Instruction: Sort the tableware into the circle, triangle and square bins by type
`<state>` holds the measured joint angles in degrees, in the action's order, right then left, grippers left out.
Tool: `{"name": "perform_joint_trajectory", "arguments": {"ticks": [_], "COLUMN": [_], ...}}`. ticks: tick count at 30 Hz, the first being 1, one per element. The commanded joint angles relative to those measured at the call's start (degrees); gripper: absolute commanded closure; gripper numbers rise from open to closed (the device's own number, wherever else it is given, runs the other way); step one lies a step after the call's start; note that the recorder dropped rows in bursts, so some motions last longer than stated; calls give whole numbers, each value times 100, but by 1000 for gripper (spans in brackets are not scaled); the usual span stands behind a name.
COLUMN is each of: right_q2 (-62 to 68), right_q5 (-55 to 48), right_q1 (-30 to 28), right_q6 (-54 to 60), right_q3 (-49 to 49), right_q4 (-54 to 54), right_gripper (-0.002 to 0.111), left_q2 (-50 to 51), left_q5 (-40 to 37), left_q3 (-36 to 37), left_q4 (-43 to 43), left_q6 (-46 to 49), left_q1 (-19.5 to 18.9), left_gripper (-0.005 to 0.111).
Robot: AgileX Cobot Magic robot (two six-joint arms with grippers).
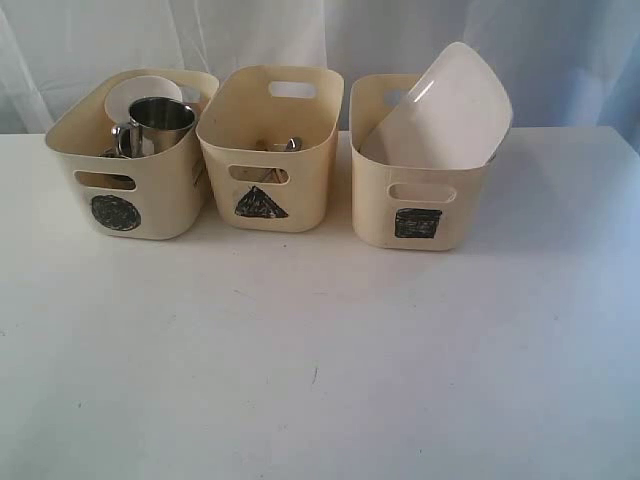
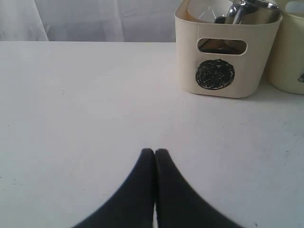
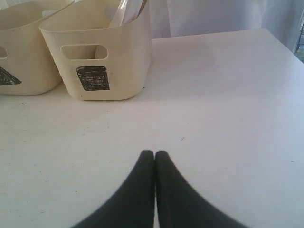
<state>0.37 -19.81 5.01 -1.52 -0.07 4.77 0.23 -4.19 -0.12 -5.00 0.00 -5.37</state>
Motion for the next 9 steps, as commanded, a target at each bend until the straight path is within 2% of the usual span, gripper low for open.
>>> {"name": "perform_joint_trajectory", "arguments": {"ticks": [1,9], "right_q2": [-37,-37], "right_q5": [21,21], "right_q1": [-48,-48], "right_q6": [-17,8], "right_q3": [7,7], "right_q4": [-27,-27], "right_gripper": [108,108], "left_q2": [-23,-23], "left_q5": [34,34], "left_q3": [12,12], "left_q4": [-9,-9], "left_q6": [0,0], "left_q1": [-18,-18], "left_gripper": [107,107]}}
